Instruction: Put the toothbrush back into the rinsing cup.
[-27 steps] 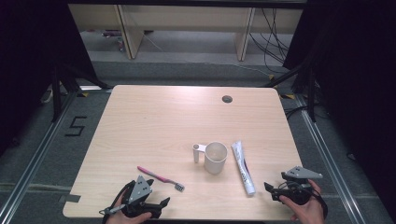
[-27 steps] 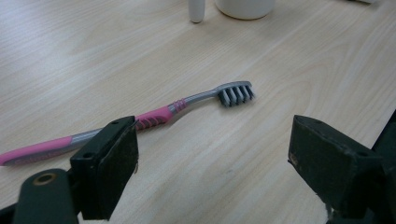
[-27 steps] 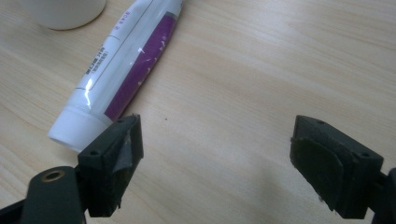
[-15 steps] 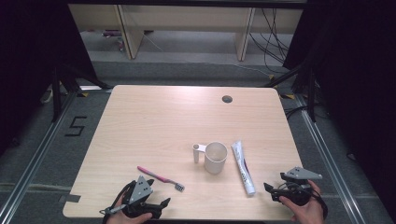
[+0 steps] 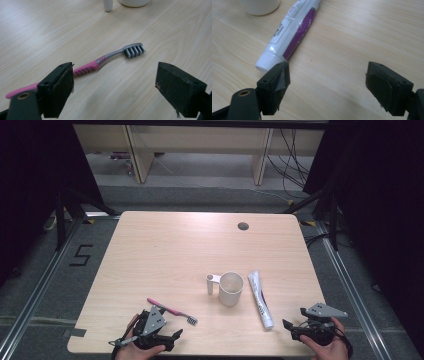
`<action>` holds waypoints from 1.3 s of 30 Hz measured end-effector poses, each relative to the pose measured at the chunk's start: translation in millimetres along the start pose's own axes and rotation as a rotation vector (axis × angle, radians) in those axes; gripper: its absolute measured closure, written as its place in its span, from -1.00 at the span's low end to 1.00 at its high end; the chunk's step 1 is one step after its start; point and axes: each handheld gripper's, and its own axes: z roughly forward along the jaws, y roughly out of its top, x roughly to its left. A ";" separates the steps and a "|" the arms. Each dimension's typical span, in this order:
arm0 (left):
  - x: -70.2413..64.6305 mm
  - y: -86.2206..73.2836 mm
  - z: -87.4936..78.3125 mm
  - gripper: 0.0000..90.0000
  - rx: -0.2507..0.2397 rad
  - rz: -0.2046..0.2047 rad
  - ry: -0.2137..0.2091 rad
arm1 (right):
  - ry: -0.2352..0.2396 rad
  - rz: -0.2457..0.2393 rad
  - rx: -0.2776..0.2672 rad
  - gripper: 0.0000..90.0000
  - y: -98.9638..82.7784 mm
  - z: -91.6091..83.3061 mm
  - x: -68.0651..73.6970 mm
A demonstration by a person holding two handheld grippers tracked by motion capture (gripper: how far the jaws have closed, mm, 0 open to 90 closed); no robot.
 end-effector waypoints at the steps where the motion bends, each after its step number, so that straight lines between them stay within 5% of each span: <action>1: 1.9 0.3 -0.3 -0.67 0.007 0.012 0.005 | 0.004 0.002 0.002 -0.54 -1.4 -0.6 0.3; 9: 12.6 3.4 4.2 -0.67 0.031 0.021 -0.027 | 0.001 -0.002 0.007 -0.54 -4.6 -3.8 1.9; 14: 22.6 13.2 4.1 -0.62 0.050 0.085 -0.025 | 0.002 -0.002 0.004 -0.54 -5.6 -4.4 1.2; 22: 51.0 23.0 9.3 -0.52 0.156 0.174 -0.013 | 0.005 -0.029 0.006 -0.54 -5.8 -2.3 1.6; 25: 56.3 26.8 11.7 -0.43 0.180 0.174 -0.039 | 0.023 0.017 0.034 -0.54 -5.8 -2.3 5.6; 33: 61.2 35.1 21.6 -0.14 0.270 0.249 -0.096 | 0.016 -0.040 0.019 -0.53 -5.3 -1.0 1.5; 34: 62.4 35.7 23.4 -0.13 0.285 0.249 -0.101 | 0.026 0.017 0.041 -0.52 -6.0 -1.4 5.2; 37: 63.1 38.7 26.0 -0.06 0.313 0.263 -0.130 | 0.018 0.007 0.039 -0.52 -5.8 -1.8 4.6; 38: 63.1 39.6 26.7 -0.02 0.318 0.278 -0.136 | 0.014 -0.042 0.018 -0.51 -5.3 -0.8 1.3; 39: 63.0 40.9 27.3 0.02 0.330 0.283 -0.137 | 0.019 0.000 0.036 -0.51 -5.7 -1.4 4.0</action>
